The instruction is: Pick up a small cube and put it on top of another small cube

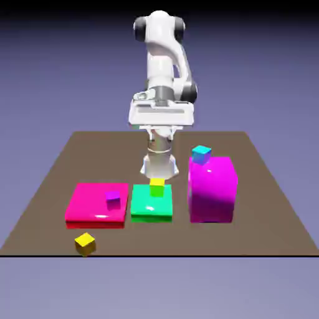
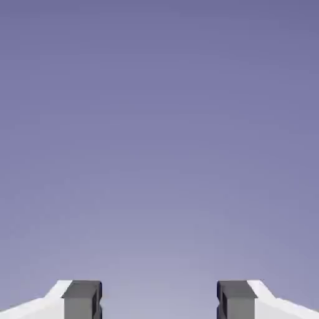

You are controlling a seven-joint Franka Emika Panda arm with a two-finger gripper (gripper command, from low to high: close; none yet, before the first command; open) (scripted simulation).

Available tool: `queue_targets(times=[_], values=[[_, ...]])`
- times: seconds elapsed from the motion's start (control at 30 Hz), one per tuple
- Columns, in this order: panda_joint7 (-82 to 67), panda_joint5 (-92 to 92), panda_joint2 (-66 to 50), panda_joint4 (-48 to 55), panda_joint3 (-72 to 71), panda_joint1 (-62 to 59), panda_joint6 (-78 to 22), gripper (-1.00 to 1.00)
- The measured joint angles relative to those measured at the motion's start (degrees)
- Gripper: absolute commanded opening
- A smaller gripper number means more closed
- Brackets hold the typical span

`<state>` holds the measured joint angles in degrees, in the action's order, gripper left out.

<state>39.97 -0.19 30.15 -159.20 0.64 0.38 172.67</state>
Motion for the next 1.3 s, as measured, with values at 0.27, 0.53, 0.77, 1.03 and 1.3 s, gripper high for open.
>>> queue_targets(times=[0.27,0.53,0.77,1.03,1.3], values=[[-16.50,-1.28,-16.61,11.95,4.23,-2.03,-8.86,0.00],[-33.01,-2.56,-33.22,23.90,8.45,-4.25,-17.73,0.00],[-47.44,-3.68,-47.76,34.35,12.15,-5.82,-25.49,0.00],[-59.91,-4.34,-62.26,43.59,14.97,-7.85,-30.33,0.00],[-60.06,-3.99,-64.44,43.89,14.62,-8.39,-28.49,-1.00]])
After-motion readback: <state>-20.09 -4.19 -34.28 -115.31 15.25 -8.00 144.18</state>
